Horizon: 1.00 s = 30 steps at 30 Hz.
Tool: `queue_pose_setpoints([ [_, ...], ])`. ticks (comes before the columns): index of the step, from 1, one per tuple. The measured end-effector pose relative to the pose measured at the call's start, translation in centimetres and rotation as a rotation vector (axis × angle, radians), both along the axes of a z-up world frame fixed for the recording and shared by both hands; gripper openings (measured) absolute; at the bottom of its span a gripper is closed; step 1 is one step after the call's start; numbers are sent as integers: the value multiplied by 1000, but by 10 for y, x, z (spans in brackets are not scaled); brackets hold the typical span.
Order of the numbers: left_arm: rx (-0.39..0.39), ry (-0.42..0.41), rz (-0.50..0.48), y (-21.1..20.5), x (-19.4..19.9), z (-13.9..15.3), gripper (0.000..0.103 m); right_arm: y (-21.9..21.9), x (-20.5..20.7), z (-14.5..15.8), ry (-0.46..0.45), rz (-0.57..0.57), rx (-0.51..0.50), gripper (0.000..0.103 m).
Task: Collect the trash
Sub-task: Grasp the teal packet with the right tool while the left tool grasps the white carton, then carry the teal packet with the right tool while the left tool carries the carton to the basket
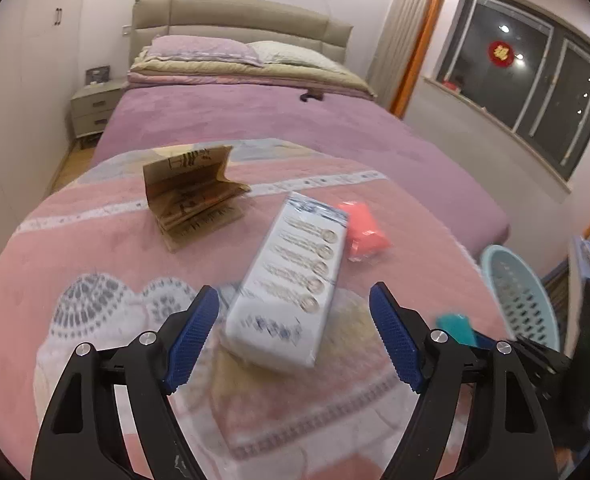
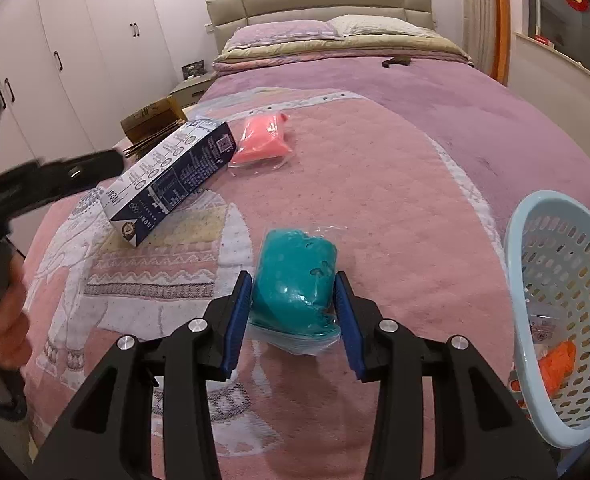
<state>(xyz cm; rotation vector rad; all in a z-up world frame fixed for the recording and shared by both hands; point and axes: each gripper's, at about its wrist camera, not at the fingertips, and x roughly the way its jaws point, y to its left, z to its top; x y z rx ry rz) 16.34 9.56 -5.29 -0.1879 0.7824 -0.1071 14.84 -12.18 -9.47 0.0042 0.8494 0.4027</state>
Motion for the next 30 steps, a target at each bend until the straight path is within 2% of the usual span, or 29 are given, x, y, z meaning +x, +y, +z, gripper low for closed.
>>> queue_pose_setpoints([
  [4, 93, 56, -41, -16, 23, -12, 76, -3, 1, -1, 15, 2, 24, 39],
  [7, 147, 82, -29, -22, 30, -19, 76, -4, 2, -2, 19, 2, 32, 39],
  [10, 198, 115, -5, -29, 37, -25, 71, -4, 2, -2, 17, 6, 27, 39],
  [12, 223, 133, 8, -31, 40, -30, 59, -5, 2, -2, 17, 10, 28, 39],
  [18, 200, 113, 20, -30, 26, -28, 53, -10, 0, 0, 14, 8, 67, 39],
  [25, 83, 45, 6, -32, -11, -14, 52, -18, -9, 10, -20, 7, 107, 38],
  [30, 19, -23, -25, -48, -28, 6, 52, -32, -22, 41, -108, 3, 91, 38],
])
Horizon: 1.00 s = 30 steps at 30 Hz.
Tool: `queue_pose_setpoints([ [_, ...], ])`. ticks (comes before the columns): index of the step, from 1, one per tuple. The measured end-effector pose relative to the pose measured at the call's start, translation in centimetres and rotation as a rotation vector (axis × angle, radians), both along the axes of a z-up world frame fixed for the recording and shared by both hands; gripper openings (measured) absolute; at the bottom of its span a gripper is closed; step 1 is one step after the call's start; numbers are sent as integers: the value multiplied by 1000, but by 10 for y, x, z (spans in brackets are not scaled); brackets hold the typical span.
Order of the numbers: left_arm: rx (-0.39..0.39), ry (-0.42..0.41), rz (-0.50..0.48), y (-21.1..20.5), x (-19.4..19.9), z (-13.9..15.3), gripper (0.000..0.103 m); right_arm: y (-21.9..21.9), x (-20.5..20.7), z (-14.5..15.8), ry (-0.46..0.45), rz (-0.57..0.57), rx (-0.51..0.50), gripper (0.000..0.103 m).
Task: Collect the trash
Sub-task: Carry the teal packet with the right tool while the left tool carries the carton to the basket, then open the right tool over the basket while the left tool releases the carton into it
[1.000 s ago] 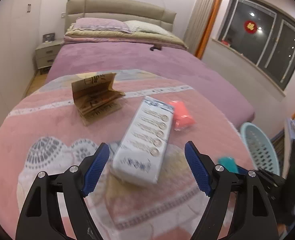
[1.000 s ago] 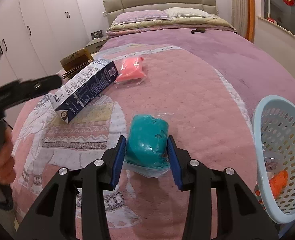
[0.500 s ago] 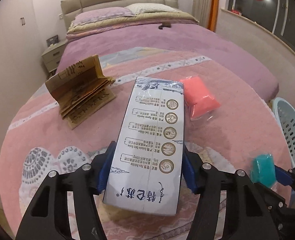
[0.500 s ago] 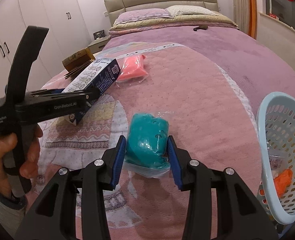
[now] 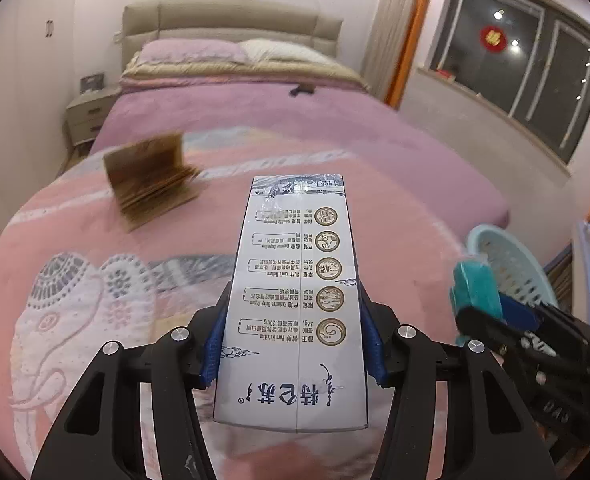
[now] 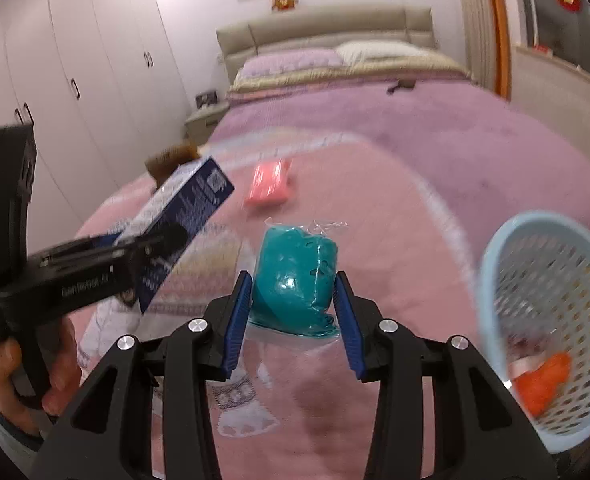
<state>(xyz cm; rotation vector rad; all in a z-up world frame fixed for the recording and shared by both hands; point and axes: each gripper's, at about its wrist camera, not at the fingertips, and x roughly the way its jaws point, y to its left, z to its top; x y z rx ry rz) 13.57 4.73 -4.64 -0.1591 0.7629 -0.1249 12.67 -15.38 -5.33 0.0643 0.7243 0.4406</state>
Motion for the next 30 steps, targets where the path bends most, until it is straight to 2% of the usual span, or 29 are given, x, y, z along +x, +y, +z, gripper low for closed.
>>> queue_pose_setpoints([
  [4, -32, -74, -59, -31, -6, 26, 52, -31, -8, 27, -67, -67, 6, 38],
  [8, -71, -156, -149, -74, -7, 44, 52, -68, -10, 37, -84, -151, 20, 38],
  [10, -80, -168, -182, -95, -5, 47, 52, -91, -12, 39, -93, -205, 17, 38],
  [16, -73, -142, -296, -165, 15, 43, 52, -161, -6, 38, -79, -365, 37, 38],
  [20, -85, -94, -360, -204, 30, 29, 53, -205, 2, 28, -31, -477, 58, 38],
  [24, -56, -56, -398, -236, 44, 12, 53, -235, 11, 11, 20, -545, 73, 39],
  [25, -53, -45, -407, -239, 49, 9, 54, -239, 13, 6, 33, -559, 69, 41],
  [26, -45, -35, -413, -243, 52, 5, 59, -243, 16, 1, 56, -567, 66, 44],
  [28, -23, -31, -398, -246, 54, -1, 70, -246, 21, -8, 92, -573, 73, 57],
  [30, -24, -32, -394, -242, 51, -5, 70, -252, 23, -15, 113, -587, 84, 59],
])
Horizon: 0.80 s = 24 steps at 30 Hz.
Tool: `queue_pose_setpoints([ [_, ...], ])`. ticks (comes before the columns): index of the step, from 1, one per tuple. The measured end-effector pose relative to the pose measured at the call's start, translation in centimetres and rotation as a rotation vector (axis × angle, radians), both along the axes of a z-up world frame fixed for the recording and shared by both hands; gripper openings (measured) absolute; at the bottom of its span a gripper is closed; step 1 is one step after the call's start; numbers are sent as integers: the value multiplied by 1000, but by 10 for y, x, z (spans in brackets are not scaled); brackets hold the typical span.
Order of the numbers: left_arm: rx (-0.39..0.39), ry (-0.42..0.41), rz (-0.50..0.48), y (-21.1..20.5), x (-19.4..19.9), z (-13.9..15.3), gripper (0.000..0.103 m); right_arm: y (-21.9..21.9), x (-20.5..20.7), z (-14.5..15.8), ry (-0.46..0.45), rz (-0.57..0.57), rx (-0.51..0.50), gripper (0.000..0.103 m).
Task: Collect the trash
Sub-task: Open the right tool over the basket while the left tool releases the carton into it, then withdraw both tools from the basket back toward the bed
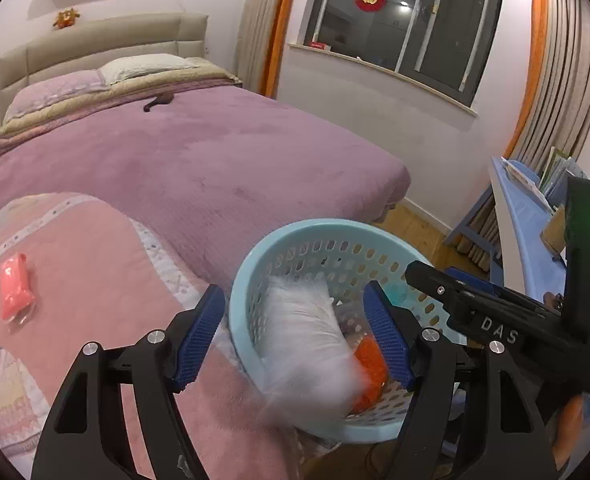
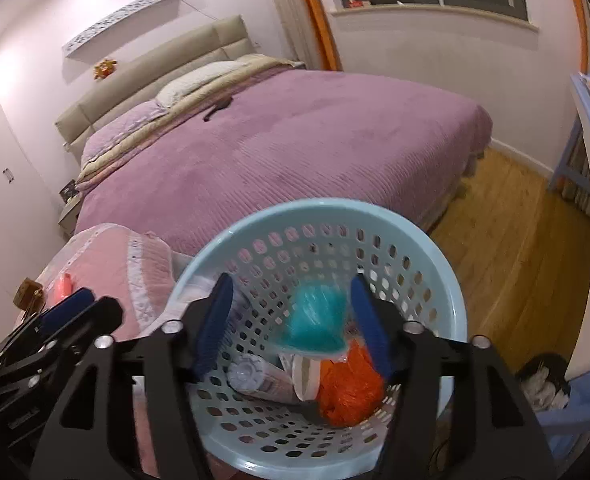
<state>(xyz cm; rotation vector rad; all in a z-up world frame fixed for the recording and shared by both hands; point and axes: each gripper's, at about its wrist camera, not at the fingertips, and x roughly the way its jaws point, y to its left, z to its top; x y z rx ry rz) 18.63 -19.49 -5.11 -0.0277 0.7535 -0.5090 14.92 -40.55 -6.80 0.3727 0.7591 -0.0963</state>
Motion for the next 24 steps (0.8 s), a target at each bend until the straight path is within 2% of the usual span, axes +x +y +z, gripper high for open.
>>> queue_pose_setpoints([
  [7, -27, -33, 28, 27, -14, 11, 70, 10, -6, 10, -29, 22, -8, 59],
  [14, -51, -71, 80, 63, -31, 25, 70, 50, -13, 31, -82, 108, -51, 59],
  [18, -56, -105, 147, 95, -41, 35, 70, 87, -14, 41, -119, 190, -71, 59],
  [24, -78, -146, 274, 167, -52, 50, 70, 157, -6, 49, -147, 335, -97, 59],
])
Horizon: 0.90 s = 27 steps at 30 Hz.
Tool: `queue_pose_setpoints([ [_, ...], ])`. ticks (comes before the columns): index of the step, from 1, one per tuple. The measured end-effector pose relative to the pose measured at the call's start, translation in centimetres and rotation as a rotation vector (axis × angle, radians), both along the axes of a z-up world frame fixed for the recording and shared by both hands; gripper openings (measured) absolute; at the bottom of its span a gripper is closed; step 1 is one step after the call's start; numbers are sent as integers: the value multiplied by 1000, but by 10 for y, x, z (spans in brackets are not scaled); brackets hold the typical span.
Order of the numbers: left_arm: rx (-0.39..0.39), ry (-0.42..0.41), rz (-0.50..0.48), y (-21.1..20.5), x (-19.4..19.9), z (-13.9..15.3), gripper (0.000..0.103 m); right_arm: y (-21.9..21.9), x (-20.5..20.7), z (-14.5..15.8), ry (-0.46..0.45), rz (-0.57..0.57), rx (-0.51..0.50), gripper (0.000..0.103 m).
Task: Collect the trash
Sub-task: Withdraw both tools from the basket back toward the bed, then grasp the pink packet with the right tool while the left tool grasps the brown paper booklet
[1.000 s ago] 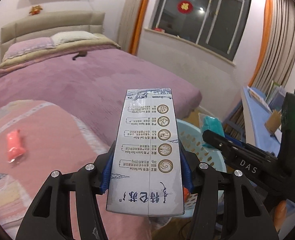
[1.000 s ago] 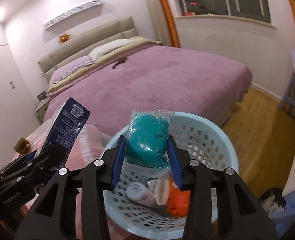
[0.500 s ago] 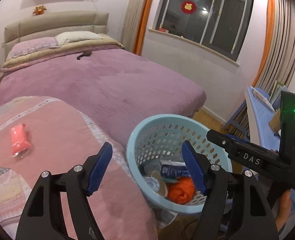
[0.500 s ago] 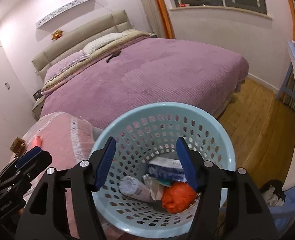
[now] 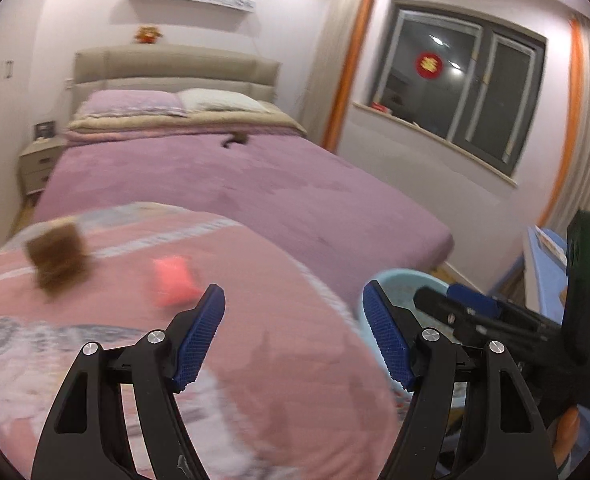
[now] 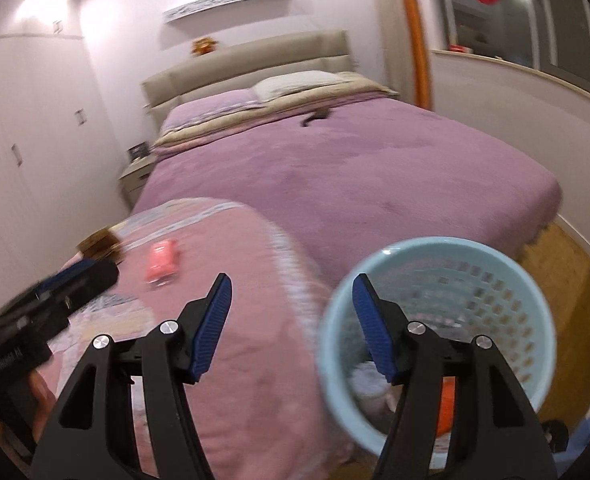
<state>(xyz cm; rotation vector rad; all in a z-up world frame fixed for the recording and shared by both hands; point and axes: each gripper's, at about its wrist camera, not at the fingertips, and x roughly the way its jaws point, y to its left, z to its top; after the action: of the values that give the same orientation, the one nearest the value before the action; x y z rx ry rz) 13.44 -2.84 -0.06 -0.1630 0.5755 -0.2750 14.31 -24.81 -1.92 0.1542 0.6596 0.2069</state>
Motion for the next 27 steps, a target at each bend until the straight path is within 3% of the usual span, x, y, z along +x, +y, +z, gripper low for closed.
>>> queue_pose_setpoints([
  [9, 49, 12, 210, 107, 1, 6, 70, 85, 30, -5, 30, 175, -11, 59],
  [14, 100, 34, 312, 163, 20, 1, 70, 132, 57, -11, 52, 242, -38, 59],
  [18, 148, 84, 325, 190, 51, -11, 70, 156, 81, -20, 66, 262, -59, 59],
  [22, 187, 127, 301, 203, 80, -27, 70, 176, 98, -34, 9, 289, -65, 59],
  [27, 238, 160, 256, 207, 111, -44, 70, 188, 115, -52, 54, 301, -82, 59],
])
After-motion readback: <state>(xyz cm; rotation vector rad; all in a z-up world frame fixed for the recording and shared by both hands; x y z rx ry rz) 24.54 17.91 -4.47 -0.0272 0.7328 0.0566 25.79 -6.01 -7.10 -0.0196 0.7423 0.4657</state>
